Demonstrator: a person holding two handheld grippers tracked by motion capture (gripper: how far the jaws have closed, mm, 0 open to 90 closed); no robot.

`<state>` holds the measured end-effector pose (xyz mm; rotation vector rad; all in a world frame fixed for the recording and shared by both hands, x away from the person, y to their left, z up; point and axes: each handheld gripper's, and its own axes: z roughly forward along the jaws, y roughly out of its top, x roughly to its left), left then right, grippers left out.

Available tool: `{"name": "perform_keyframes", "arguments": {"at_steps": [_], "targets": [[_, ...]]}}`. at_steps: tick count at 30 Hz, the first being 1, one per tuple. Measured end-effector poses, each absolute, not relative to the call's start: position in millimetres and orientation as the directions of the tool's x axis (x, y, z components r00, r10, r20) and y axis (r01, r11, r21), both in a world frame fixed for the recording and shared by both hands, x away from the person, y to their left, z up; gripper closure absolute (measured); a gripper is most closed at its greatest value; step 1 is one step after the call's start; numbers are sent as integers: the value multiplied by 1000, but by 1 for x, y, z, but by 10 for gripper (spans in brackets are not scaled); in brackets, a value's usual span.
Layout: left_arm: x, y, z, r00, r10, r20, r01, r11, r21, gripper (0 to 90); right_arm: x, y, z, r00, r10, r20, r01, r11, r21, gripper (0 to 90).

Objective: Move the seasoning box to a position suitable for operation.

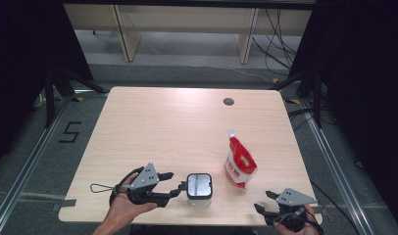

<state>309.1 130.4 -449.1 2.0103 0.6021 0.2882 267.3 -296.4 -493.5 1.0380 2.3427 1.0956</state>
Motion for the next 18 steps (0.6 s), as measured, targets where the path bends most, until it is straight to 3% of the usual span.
{"name": "perform_keyframes", "arguments": {"at_steps": [5, 12, 18], "targets": [[309, 127, -449, 853, 521, -40, 284, -398, 872, 434, 266, -295, -493, -664, 748, 9, 484, 420, 767, 376], [308, 124, -446, 863, 503, -48, 272, -382, 883, 581, 267, -294, -494, -670, 742, -16, 465, 437, 770, 376], [309, 123, -445, 859, 508, -57, 273, -362, 891, 601, 267, -294, -494, -679, 734, -21, 457, 446, 770, 375]]}}
